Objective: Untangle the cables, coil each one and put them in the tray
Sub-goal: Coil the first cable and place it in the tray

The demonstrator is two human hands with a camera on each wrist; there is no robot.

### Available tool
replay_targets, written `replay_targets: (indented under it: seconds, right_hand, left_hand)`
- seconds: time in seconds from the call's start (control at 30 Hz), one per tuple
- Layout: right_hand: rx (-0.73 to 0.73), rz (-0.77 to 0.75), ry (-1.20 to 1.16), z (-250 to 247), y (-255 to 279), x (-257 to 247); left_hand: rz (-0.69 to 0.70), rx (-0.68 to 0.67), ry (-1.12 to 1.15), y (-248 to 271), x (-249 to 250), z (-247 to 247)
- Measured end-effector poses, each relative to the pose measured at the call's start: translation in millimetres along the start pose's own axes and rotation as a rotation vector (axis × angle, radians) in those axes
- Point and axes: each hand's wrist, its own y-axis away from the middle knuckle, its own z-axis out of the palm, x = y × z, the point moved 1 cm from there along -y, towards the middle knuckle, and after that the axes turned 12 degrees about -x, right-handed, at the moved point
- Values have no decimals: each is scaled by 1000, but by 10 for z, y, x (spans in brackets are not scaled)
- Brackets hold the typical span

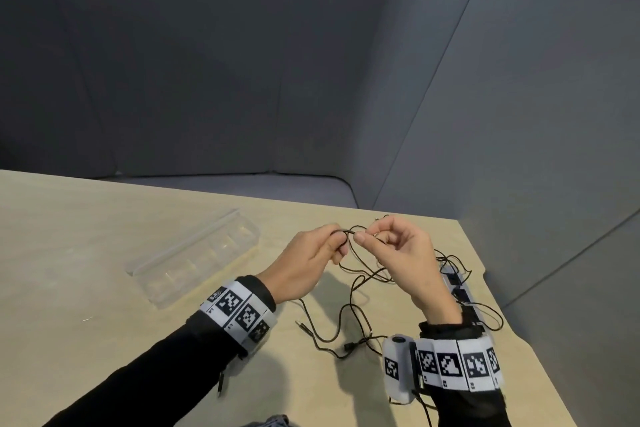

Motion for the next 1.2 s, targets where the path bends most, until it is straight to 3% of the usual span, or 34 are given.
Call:
replay_targets:
  seconds: [0.13,0.2,0.37,0.43,0.53,0.6,0.7,0.77,0.87,1.0,1.2]
  right_hand:
    - [-15,-24,-147,126,70,118]
    - [-50,-29,-176,191,113,205]
    - [-185,23,-92,503,132,370]
    - [-254,80,-52,581,126,407]
    - [-418,148,64,603,169,427]
    - [-495,144,106,567,217,378]
    - [-506,106,117,424,225,229]
    - [-431,45,251,316,168,169]
    - [-239,-59,412,237,66,165]
    - [-64,-84,306,228,-7,209]
    - [77,16,-129,210,-39,284]
  left_hand:
    - [-76,356,525,-81,-18,-65]
    - [-84,410,677,-74,-14,-147]
    - [-68,373,822,-20,79,-70]
    - [-101,462,875,-31,88,-42]
    - [-151,592,683,-32,-48,-122]
    - [-151,540,324,1,-181,-198]
    - [-222,203,-385,106,-353,-178]
    - [-227,50,-569,167,-395,-120]
    - [-178,-26,-548,161,-385,-72]
    - [-164,-113,-627,85,-271,-37]
    - [-94,13,42,69,-179,-29]
